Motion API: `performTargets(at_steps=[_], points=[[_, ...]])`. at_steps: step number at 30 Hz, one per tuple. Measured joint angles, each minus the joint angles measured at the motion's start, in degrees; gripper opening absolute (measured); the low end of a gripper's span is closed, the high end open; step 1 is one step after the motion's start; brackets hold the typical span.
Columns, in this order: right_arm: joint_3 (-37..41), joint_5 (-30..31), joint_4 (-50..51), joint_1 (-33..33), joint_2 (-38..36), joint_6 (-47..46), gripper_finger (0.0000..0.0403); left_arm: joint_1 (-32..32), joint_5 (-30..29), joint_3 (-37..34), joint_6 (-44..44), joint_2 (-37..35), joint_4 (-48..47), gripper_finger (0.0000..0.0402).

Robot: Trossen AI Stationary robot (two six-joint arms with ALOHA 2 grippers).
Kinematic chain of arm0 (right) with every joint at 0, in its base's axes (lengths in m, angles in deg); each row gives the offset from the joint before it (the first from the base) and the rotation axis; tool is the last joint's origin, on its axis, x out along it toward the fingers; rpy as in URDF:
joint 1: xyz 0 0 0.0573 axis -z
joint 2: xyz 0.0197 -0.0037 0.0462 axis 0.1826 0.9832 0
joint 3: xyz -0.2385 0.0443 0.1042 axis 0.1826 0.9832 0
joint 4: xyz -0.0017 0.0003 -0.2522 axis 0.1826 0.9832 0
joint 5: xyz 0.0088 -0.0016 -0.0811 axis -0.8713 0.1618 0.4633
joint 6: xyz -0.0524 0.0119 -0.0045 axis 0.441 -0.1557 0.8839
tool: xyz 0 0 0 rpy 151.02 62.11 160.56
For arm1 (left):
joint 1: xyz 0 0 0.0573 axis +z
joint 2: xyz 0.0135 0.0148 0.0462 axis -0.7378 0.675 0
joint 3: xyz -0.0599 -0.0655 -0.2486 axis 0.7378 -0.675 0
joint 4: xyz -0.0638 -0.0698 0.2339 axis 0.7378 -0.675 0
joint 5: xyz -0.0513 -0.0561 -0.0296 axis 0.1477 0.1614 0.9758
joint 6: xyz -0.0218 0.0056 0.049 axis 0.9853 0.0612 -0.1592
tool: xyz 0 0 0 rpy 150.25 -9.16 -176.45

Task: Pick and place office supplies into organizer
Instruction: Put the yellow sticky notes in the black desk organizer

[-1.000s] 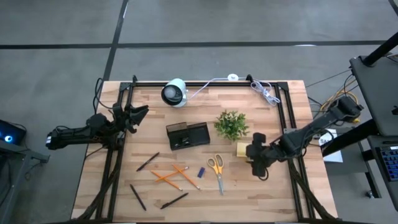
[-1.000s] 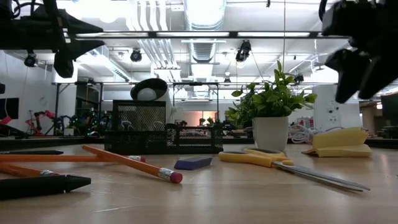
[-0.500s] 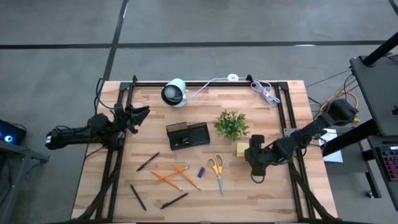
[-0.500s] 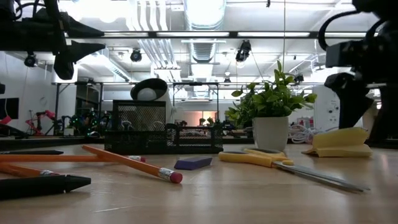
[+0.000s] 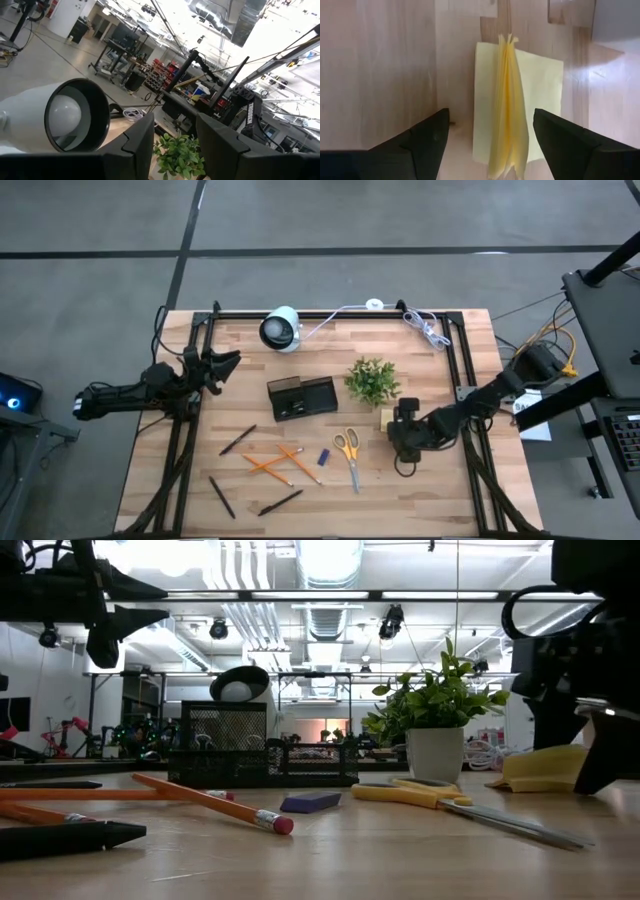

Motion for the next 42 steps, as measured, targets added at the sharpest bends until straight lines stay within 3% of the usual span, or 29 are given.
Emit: performTargets(at_steps=[13,20,33,42], points=[[0.1,-0.7,-0.3,3.2,-0.3,4.2,0.0227,0.0,0.0,0.0,0.0,0.0,0.0,0.0132],[0.2,-5.3,-0.4,5.3,-0.3,4.7,0.0189,0.0,0.0,0.0,-0.1,0.0,0.0,0.0132],[0.2,-10.6,-0.6,5.2,-0.2,8.5,0.0022,0.0,0.0,0.0,-0.2,0.0,0.0,0.0132],[-0.6,-11.2,0.0,5.3,-0.6,6.0,0.0012,0.0,0.0,0.0,-0.1,0.0,0.0,0.0132]])
